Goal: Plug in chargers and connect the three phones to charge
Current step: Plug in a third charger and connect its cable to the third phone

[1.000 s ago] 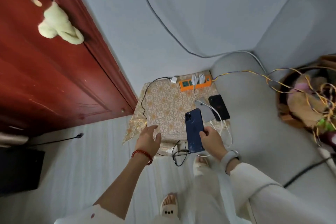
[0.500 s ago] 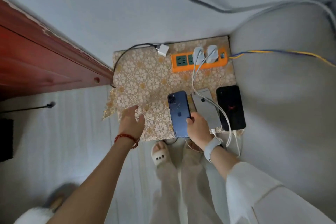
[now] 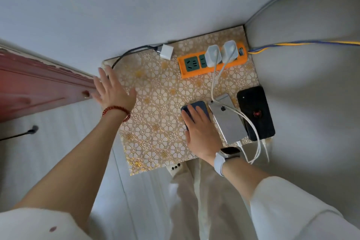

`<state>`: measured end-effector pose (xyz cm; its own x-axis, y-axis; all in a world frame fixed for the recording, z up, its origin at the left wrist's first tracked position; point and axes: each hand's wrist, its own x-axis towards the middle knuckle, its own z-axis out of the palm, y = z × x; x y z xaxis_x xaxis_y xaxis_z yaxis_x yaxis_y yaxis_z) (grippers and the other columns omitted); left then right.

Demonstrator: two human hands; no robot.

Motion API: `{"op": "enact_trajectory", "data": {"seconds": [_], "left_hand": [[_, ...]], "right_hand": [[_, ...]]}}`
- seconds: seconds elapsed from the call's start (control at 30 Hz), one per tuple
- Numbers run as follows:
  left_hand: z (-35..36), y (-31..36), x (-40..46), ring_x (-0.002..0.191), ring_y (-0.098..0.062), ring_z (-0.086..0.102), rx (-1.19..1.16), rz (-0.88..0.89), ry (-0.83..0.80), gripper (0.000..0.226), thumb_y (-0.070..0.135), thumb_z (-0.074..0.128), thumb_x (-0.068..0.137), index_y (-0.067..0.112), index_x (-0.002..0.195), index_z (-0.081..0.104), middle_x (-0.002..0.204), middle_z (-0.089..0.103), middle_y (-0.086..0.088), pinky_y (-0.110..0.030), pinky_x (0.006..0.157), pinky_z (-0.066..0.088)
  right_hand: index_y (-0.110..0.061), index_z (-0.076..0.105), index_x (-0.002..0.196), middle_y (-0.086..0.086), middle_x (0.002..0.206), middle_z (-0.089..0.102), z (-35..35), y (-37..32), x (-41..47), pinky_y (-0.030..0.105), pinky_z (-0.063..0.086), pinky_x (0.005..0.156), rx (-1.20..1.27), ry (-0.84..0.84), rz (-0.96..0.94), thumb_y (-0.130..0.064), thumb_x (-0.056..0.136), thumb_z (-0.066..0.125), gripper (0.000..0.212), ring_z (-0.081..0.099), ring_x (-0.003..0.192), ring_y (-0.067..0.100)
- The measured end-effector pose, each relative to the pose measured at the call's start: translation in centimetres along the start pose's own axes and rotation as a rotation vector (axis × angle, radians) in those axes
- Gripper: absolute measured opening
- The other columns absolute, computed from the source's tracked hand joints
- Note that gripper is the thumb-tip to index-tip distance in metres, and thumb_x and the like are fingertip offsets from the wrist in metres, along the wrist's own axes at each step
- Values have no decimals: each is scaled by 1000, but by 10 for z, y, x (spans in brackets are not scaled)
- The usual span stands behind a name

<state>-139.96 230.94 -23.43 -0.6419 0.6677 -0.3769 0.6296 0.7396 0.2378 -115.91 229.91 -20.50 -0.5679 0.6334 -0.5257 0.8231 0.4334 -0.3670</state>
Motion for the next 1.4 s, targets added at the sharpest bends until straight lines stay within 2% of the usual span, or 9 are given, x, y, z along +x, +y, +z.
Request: {"op": "enact_trajectory", "data": {"seconds": [0.2, 0.33, 0.5, 0.6, 0.8, 0.9, 1.13, 1.27, 1.4], "left_hand": [[-10, -3, 11, 100, -35, 50, -33, 150, 105, 29, 24, 41, 91, 9, 113, 51, 108, 60, -21, -44, 81, 40], [-10, 4, -31, 68, -21, 54, -227, 385, -28, 28, 24, 38, 95, 8, 105, 58, 87, 65, -10, -23, 52, 36], [-30, -2, -90, 71, -20, 64, -271, 618, -75, 22, 17, 46, 92, 9, 103, 64, 93, 71, -7, -24, 59, 48], [-46, 1, -106, 65, -22, 63, -317, 657, -51, 21, 15, 47, 89, 5, 95, 65, 83, 71, -8, -26, 55, 49], [-74, 15, -117, 66, -10, 54, -451, 622, 22, 22, 16, 50, 87, 4, 93, 67, 82, 71, -6, -23, 60, 47], [-79, 23, -123, 60, -3, 52, -501, 570, 61, 20, 18, 53, 86, 6, 93, 68, 75, 66, 2, -15, 57, 45], [-70, 41, -123, 65, -3, 55, -573, 354, 77, 13, 17, 57, 86, 9, 90, 67, 75, 62, 5, -3, 61, 42], [-57, 39, -117, 64, -15, 54, -510, 212, 28, 17, 15, 53, 88, 6, 94, 66, 75, 61, -2, -12, 55, 38], [-54, 41, -103, 53, -10, 43, -523, 26, 169, 20, 16, 49, 90, 5, 89, 66, 71, 56, -2, -22, 50, 34]], "right_hand": [[-12, 4, 145, 8, 157, -8, 5, -3, -5, 45, 9, 117, -51, -70, 13, -18, 90, 43, 68, -6, 144, 28], [-13, 15, 143, 5, 156, 9, -8, -5, -2, 39, 17, 117, 103, -48, 46, -15, 91, 43, 59, 6, 144, 25], [-13, 21, 141, 11, 143, 34, -40, -14, 3, 37, 44, 96, 258, 291, -27, -13, 87, 53, 63, 37, 130, 27], [-23, 22, 141, 6, 143, 31, -57, -21, 12, 36, 45, 93, 185, 139, -160, -21, 87, 55, 63, 34, 130, 23], [-8, 62, 93, -6, 76, 55, -75, -32, 19, 26, 35, 69, 382, -54, -196, -19, 90, 53, 14, 45, 67, 5], [-3, 60, 89, 9, 81, 66, -88, -31, 21, 26, 44, 63, 317, -55, -229, -16, 91, 51, 16, 54, 64, 14], [1, 65, 99, 17, 89, 71, -170, 8, 49, 3, 36, 50, 231, 370, -339, -2, 86, 52, 18, 45, 52, -2], [-5, 67, 99, 18, 90, 72, -196, 39, 72, 42, 52, 68, 181, 390, -260, -6, 86, 51, 21, 64, 73, 34], [-11, 68, 97, 16, 86, 73, -192, 47, 88, 43, 52, 64, 66, 330, -298, -15, 87, 54, 18, 64, 71, 32]]}}
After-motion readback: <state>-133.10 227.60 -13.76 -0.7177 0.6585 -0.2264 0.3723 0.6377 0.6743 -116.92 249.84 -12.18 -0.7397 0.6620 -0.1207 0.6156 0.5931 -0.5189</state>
